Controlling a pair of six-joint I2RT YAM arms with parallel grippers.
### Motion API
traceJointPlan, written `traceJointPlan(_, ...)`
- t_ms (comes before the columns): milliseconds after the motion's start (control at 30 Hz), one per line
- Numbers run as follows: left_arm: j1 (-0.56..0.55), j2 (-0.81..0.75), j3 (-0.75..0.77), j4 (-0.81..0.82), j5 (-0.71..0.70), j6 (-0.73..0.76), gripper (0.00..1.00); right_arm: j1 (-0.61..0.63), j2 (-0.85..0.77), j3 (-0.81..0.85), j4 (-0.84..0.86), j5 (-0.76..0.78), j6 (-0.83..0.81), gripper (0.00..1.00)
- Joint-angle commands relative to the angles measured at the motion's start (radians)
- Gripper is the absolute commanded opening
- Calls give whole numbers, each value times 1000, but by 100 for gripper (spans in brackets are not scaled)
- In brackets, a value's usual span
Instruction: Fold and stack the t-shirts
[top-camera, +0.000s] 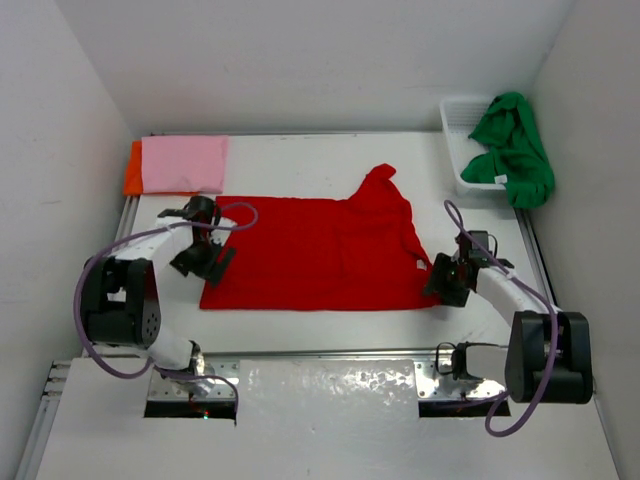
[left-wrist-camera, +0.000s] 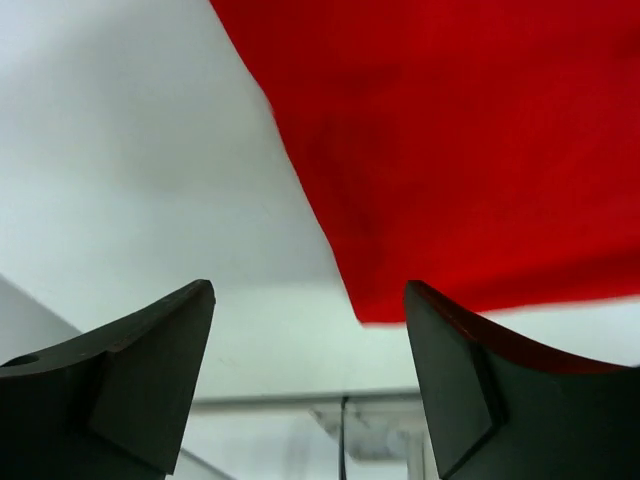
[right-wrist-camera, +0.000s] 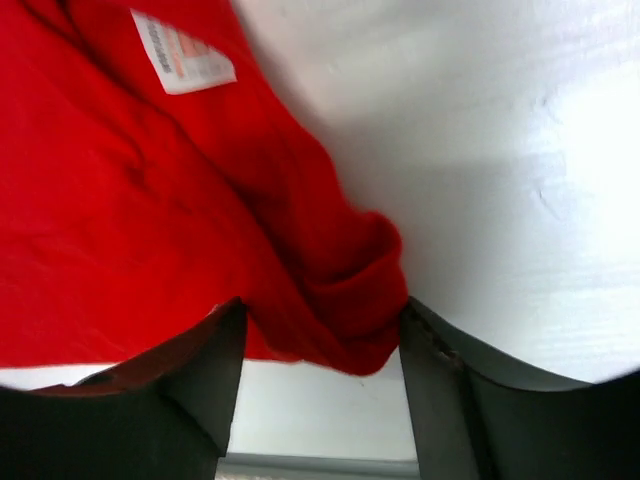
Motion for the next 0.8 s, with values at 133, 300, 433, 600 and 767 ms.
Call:
traceJointPlan(133,65,10,-93,96,95,47,78,-6,29,-32,131,32,50,22)
traceJointPlan(300,65,59,-137,145,95,61,54,-11,-28,-44,65,112,61,0)
traceJointPlan(433,65,52,-177,125,61,76,42,-18,-112,-69,-7,132,49,0)
traceJointPlan(600,65,-1,-150,64,72,85,46,-18,-105,-47,-30,87,8,49)
traceJointPlan(767,66,12,57,-86,107,93,57,-17,-125,221,-119,188,-86,58)
